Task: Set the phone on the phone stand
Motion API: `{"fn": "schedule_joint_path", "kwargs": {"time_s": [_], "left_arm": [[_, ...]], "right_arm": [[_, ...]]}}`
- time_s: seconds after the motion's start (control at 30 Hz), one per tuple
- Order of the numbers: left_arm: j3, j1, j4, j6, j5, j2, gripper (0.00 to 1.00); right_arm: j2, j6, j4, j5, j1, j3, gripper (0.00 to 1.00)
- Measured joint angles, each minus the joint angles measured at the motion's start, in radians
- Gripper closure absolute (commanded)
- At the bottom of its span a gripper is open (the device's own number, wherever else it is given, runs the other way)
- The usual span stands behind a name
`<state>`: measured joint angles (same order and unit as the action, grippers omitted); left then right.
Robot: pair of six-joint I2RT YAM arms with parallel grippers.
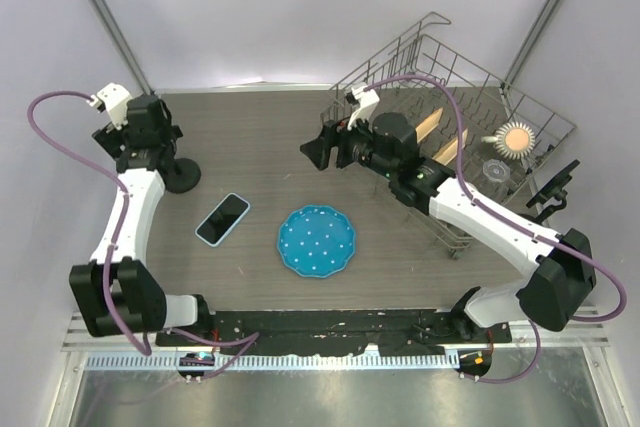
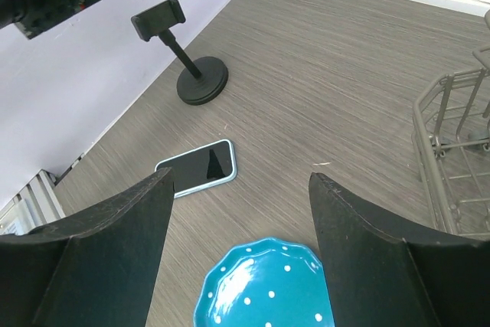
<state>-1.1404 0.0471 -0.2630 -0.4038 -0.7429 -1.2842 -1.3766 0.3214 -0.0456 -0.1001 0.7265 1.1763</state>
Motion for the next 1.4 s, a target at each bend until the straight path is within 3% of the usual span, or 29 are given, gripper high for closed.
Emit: {"fn": "schedule_joint_path", "kwargs": {"time_s": [0.17,0.3,0.4,0.53,0.6,0.83,0.93,1.1,1.4], "left_arm": [[-0.008,0.074,-0.008,-0.023,0.100,-0.090,0.20],[0.017,0.073,0.011,-0.008,0.154,-0.090,0.10],[0.034,0.073,0.029,0.002,0.179,-0.090,0.09],[0.038,0.073,0.042,0.013,0.201,-0.092,0.24],[0.042,0.073,0.051,0.013,0.212,-0.093,0.24],[0.096,0.061,0.111,-0.008,0.228,-0.066,0.06],[0.118,0.034,0.115,-0.007,0.231,-0.040,0.05],[0.164,-0.023,0.122,-0.001,0.231,-0.007,0.13],[0.183,-0.026,0.129,0.020,0.202,-0.007,0.27]], "right_arm": [[0.014,0.000,-0.017,-0.007,0.000,-0.026,0.24],[0.019,0.000,-0.019,-0.010,0.000,-0.032,0.24],[0.023,-0.001,-0.023,-0.014,0.000,-0.032,0.24],[0.024,0.000,-0.029,-0.022,0.000,-0.032,0.24],[0.024,0.000,-0.030,-0.025,0.000,-0.032,0.24],[0.024,0.000,-0.033,-0.033,0.000,-0.032,0.24],[0.024,0.000,-0.037,-0.034,0.000,-0.032,0.24],[0.024,0.000,-0.037,-0.041,0.000,-0.032,0.24],[0.024,0.001,-0.037,-0.045,0.000,-0.032,0.24]]}}
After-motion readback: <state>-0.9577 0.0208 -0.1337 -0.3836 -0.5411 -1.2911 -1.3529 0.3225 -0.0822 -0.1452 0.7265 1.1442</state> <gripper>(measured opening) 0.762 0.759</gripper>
